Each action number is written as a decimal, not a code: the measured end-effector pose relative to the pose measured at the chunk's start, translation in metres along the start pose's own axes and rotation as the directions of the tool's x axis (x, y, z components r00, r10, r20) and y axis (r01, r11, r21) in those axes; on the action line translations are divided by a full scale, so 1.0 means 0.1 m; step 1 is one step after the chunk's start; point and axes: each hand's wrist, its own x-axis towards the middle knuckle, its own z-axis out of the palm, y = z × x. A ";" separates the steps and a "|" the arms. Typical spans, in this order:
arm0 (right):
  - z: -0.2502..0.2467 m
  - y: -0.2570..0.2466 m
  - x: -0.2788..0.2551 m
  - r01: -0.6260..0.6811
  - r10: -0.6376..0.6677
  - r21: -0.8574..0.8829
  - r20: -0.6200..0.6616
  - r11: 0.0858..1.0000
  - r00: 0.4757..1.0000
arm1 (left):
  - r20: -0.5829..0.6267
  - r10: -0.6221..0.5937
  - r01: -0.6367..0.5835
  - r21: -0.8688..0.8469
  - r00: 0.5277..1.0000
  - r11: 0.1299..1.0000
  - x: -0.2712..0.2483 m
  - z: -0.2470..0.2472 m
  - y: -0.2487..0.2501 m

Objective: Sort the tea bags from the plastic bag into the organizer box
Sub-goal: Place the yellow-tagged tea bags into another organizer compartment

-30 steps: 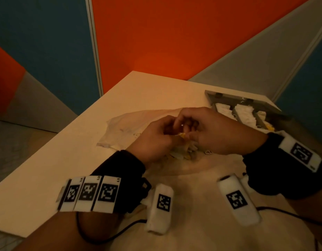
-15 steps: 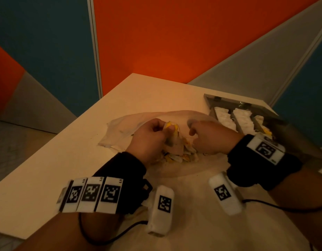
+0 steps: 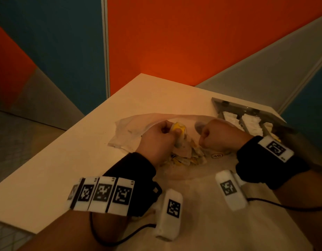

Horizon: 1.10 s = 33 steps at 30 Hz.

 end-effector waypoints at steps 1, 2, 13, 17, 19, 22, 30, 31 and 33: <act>0.00 -0.01 -0.02 0.002 -0.002 0.021 -0.021 1.000 1.000 | -0.004 -0.002 0.002 0.005 1.000 1.000 0.01 0.00 0.00; 0.00 -0.02 -0.02 -0.002 0.003 0.049 -0.021 0.999 1.000 | -0.011 -0.004 0.004 0.006 1.000 1.000 0.01 0.00 0.00; 0.07 -0.21 0.06 -0.001 0.002 -0.010 0.086 1.000 0.996 | -0.026 -0.045 0.045 -0.008 0.999 0.999 -0.04 0.00 0.06; 0.08 -0.10 0.11 0.012 -0.012 0.018 0.022 1.000 1.000 | -0.030 -0.074 0.074 -0.019 0.997 0.997 -0.03 -0.02 0.04; 0.07 -0.07 0.06 0.023 -0.016 0.068 -0.102 0.997 0.995 | -0.058 -0.094 0.093 -0.019 0.994 0.995 -0.02 -0.03 0.03; 0.05 -0.12 -0.09 0.084 -0.022 0.201 -0.294 0.976 0.956 | -0.145 -0.084 0.089 0.028 0.986 0.996 -0.01 -0.05 0.04; 0.04 -0.50 -0.42 0.271 -0.125 0.279 -0.448 0.921 0.885 | -0.145 -0.046 0.045 -0.008 0.988 0.999 -0.05 -0.04 0.07; 0.05 -0.54 -0.42 0.284 -0.139 0.262 -0.459 0.922 0.878 | -0.133 -0.047 0.042 -0.041 0.990 0.998 -0.06 -0.03 0.08; 0.08 -0.57 -0.40 0.301 -0.151 0.259 -0.474 0.918 0.868 | -0.101 -0.050 0.037 -0.135 0.994 0.990 -0.09 0.00 0.11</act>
